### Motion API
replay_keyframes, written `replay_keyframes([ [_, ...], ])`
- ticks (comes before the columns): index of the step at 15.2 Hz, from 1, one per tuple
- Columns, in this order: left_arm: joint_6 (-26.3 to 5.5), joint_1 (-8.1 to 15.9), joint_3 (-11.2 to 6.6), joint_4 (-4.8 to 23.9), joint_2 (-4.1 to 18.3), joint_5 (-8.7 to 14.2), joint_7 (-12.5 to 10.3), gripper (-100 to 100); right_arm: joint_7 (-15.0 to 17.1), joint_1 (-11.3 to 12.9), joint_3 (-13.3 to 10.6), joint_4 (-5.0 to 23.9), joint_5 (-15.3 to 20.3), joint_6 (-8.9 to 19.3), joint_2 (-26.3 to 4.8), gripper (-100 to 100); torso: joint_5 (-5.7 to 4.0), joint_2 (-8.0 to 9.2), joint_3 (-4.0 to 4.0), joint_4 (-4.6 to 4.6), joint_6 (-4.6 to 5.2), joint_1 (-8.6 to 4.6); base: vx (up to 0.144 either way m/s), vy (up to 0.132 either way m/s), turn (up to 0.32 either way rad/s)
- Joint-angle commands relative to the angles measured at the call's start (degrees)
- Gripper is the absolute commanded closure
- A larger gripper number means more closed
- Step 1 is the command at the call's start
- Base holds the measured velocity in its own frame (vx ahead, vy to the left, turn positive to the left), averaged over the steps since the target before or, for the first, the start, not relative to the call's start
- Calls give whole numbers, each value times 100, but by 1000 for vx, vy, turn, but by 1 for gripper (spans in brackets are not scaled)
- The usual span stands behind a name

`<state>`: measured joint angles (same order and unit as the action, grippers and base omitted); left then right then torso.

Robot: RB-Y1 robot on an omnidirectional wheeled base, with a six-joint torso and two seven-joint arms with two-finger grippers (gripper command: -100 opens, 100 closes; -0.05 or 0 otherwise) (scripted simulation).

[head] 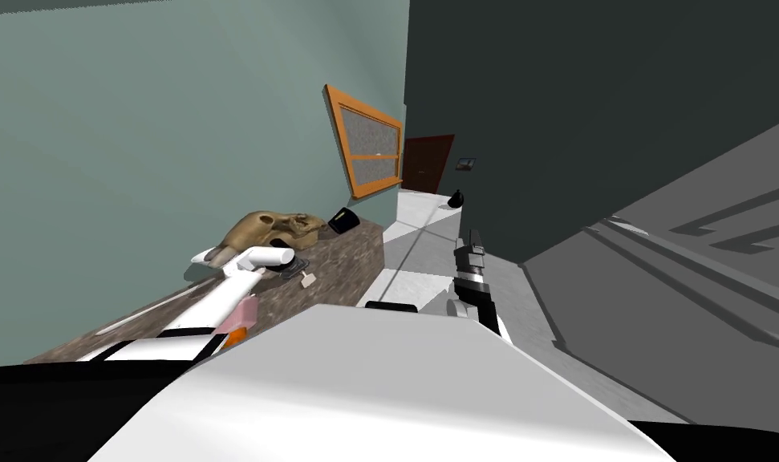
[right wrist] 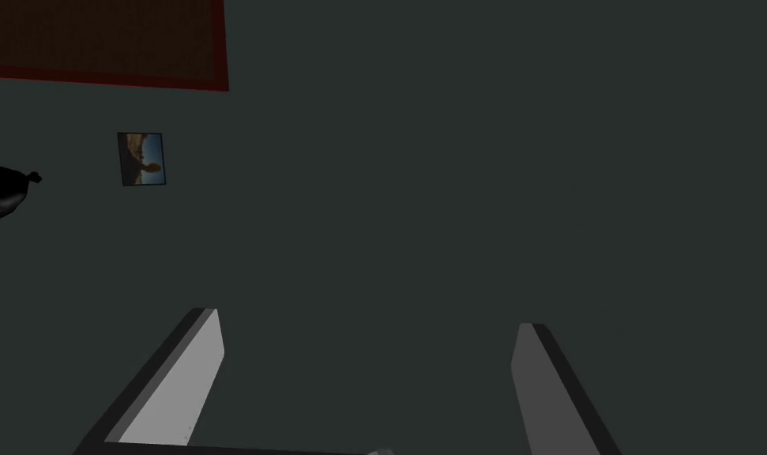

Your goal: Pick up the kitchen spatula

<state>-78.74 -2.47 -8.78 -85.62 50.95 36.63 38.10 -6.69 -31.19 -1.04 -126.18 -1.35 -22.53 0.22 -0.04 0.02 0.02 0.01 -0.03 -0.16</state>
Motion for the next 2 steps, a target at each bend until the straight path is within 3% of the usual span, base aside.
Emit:
replay_keyframes([
  [1,-171,-6,-63,-147,79,71,-1,100,0,0,0,0,0,0,0,0,0,0,0,0,0,0,3,-49,66],
  [2,-73,1,-27,-66,37,30,0,100,0,0,0,0,0,0,0,0,-1,0,0,0,2,-6,1,-29,26],
])
